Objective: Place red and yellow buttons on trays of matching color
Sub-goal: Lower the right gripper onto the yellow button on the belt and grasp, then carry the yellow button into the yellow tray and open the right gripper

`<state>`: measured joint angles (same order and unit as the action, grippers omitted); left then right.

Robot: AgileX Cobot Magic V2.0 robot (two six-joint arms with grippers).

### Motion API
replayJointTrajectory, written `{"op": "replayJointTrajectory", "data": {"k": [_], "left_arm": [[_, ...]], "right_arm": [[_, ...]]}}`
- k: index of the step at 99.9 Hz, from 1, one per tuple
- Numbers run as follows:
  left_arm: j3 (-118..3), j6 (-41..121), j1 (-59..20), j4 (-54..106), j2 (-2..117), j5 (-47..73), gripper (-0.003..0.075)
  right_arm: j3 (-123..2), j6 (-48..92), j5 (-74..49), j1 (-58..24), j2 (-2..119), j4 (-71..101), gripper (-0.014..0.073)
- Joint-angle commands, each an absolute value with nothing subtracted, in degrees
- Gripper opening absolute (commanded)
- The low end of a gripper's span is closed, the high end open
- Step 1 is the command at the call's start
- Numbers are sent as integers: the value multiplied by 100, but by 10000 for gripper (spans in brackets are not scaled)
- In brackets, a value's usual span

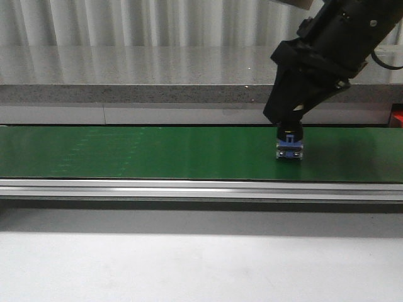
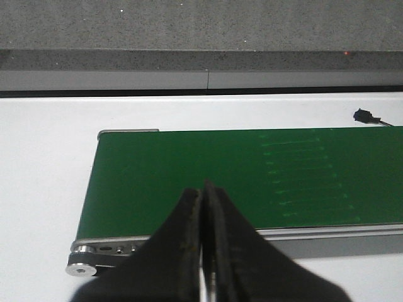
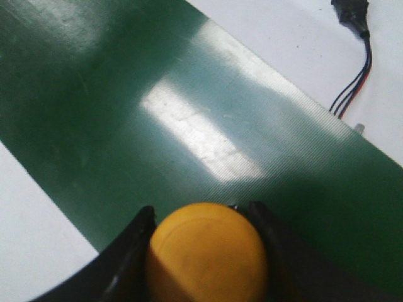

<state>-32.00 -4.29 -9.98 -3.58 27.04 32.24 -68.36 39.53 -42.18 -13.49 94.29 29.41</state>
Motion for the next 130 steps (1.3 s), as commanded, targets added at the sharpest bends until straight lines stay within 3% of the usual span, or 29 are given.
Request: {"op": "replayJointTrajectory", "data": {"k": [1,33,36,37,59,76,105,130], "left_arm": [[-3364,-457,-1052,-316,2724,2800,-20],[-3364,-457,-1052,-316,2724,2800,-20],[-3364,-457,-1052,-316,2724,2800,-20],[-3364,-457,-1052,-316,2724,2800,-20],[-3364,-457,-1052,-316,2724,2800,-20],[-3364,-457,-1052,-316,2724,2800,-20],[-3364,-457,-1052,-316,2724,2800,-20],[-3364,-457,-1052,-316,2724,2800,-20]], "right_arm": [[-6987,3653,-4337,-1128,8853,2827,34],[-6969,1224,-4605,414,7246,1249,34],[-6969,1089,-4607,638,7133,1110,34],[-6969,661,-4660,1256,6842,527,34],[-6916,-471,-4890,2872,6686,-273,34],[-6390,-937,-4122,3873,6686,-273,34],[-5155,-1143,-2917,4230,6950,-273,34],[-4981,-1165,-2463,4327,7465,-273,34]]}}
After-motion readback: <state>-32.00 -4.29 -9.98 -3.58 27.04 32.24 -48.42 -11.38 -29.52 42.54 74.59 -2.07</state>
